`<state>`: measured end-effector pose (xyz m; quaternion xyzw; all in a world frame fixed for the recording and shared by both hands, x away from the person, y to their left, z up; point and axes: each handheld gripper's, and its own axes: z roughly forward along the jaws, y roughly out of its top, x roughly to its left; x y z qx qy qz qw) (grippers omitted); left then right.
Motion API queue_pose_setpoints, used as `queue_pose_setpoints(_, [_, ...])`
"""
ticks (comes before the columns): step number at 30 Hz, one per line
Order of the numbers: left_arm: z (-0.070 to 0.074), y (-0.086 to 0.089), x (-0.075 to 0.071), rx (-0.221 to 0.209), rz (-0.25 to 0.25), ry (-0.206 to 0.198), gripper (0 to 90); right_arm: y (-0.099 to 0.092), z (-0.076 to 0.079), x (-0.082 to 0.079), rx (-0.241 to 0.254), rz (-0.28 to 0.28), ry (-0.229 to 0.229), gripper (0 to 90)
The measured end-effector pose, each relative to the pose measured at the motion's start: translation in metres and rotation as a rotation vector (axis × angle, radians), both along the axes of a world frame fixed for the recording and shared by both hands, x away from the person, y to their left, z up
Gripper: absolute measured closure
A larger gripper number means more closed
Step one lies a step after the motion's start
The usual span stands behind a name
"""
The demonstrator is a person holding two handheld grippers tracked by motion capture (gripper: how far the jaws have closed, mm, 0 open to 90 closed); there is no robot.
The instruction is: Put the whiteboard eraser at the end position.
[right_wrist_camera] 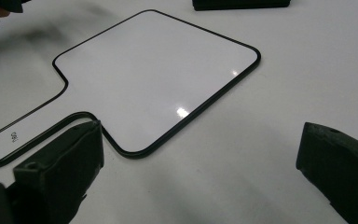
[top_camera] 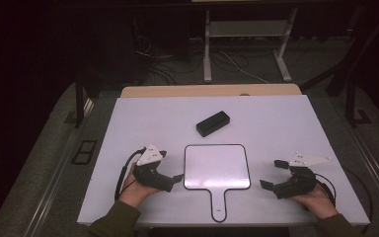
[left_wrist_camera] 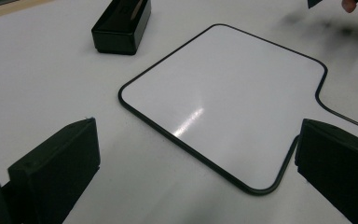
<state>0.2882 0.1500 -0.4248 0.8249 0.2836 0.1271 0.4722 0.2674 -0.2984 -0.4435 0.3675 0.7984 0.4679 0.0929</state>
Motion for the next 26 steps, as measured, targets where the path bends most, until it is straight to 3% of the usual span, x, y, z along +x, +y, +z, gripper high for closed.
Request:
queue_pose_setpoints(9, [-0.013, 0.012, -0.011, -0.01, 0.016, 0.015, 0.0, 0.0, 0.0, 0.0, -0.001, -0.004, 0.003, 0.0])
queue_pose_setpoints(12, [-0.015, 0.014, -0.011, 0.002, 0.014, 0.013, 0.0, -0.001, 0.0, 0.0, -0.001, -0.005, 0.001, 0.0])
queue_pose_setpoints(26, [-0.017, 0.015, -0.009, -0.015, 0.01, 0.038, 0.0, -0.002, -0.002, 0.001, -0.004, -0.012, 0.007, 0.0])
